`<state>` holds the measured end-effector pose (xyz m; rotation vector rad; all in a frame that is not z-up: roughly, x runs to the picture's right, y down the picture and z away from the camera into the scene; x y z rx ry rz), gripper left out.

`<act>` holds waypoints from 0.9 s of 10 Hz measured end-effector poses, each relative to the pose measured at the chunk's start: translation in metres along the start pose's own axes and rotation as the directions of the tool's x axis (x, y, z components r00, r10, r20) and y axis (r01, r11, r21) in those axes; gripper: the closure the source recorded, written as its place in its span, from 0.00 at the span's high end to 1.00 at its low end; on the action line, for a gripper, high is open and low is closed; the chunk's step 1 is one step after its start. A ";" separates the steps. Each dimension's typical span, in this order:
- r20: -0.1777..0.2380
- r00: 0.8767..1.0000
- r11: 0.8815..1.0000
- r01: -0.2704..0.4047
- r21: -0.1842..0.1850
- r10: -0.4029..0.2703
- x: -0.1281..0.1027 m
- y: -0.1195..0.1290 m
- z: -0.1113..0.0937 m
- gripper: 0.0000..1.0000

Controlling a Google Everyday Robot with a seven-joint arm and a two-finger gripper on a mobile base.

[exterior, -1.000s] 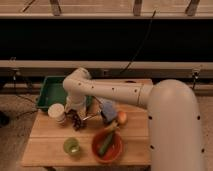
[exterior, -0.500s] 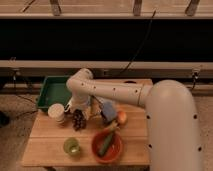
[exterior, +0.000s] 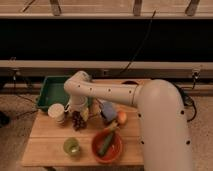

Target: Place grapes in paper cup

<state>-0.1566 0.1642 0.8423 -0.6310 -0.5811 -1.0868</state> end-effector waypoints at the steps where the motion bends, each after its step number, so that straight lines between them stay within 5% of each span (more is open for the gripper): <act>1: -0.003 1.000 1.000 0.003 -0.005 -0.003 0.002 -0.001 0.003 0.65; 4: -0.018 1.000 0.999 0.015 -0.043 -0.015 0.006 0.003 0.013 0.62; 9: -0.027 1.000 0.998 -0.005 -0.065 0.003 0.006 0.015 0.014 0.12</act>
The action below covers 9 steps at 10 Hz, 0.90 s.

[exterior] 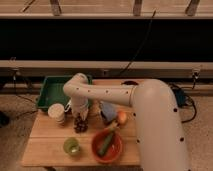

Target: Place grapes in paper cup

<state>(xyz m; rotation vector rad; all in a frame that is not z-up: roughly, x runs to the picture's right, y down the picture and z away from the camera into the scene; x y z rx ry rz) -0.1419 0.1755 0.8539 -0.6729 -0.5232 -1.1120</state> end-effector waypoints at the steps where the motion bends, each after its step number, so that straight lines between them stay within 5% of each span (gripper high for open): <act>1: 0.001 1.000 1.000 -0.002 0.000 0.002 -0.002 0.003 -0.001 0.04; 5: 0.000 1.000 0.999 0.001 0.035 -0.001 -0.017 0.019 -0.025 0.00; 9: -0.022 0.998 0.994 0.053 0.097 -0.051 -0.044 0.011 -0.079 0.00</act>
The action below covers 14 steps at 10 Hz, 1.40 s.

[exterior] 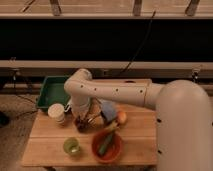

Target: Place grapes in paper cup

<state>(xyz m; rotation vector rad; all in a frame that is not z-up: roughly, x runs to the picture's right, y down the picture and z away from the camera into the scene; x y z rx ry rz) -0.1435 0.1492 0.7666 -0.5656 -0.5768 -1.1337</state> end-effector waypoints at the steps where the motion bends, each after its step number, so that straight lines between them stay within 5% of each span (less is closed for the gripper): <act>1: -0.009 1.000 1.000 0.022 0.011 -0.022 -0.007 -0.009 -0.013 0.00; 7: -0.085 0.983 0.985 0.168 0.036 -0.164 -0.044 -0.085 -0.082 0.00; 10: -0.115 0.976 0.981 0.189 0.040 -0.184 -0.029 -0.117 -0.100 0.00; 14: -0.128 0.979 0.986 0.163 0.046 -0.156 0.004 -0.130 -0.103 0.00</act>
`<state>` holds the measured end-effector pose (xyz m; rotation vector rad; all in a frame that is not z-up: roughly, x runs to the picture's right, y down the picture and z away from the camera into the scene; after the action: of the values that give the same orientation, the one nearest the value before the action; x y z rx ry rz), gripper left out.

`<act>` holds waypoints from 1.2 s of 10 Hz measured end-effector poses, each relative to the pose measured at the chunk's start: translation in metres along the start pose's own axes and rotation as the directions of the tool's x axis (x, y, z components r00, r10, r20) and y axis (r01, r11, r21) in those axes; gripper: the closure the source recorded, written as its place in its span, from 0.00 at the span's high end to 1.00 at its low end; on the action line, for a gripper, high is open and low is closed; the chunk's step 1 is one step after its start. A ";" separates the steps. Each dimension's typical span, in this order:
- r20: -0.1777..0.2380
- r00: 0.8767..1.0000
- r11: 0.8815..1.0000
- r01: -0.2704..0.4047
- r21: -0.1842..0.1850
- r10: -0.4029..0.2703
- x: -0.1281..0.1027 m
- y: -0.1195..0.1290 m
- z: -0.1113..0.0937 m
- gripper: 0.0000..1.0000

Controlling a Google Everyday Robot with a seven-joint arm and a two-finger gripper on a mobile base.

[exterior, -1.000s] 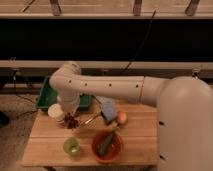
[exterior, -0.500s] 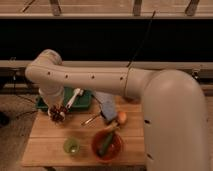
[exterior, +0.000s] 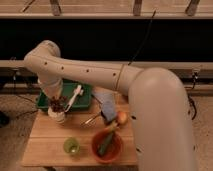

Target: Place grapes in paper cup

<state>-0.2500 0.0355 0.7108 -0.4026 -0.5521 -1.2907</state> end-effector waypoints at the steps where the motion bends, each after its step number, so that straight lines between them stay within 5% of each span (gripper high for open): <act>1: -0.004 1.000 1.000 -0.008 -0.002 0.008 0.007 0.000 0.002 0.00; 3: 0.005 1.000 1.000 -0.016 -0.005 0.016 0.009 0.001 0.010 0.09; 9: 0.043 0.999 1.000 -0.011 -0.013 0.012 0.015 -0.008 0.036 0.68; 12: 0.046 0.999 1.000 -0.009 -0.014 0.009 0.015 -0.008 0.036 0.73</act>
<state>-0.2608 0.0428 0.7488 -0.4463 -0.5802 -1.2797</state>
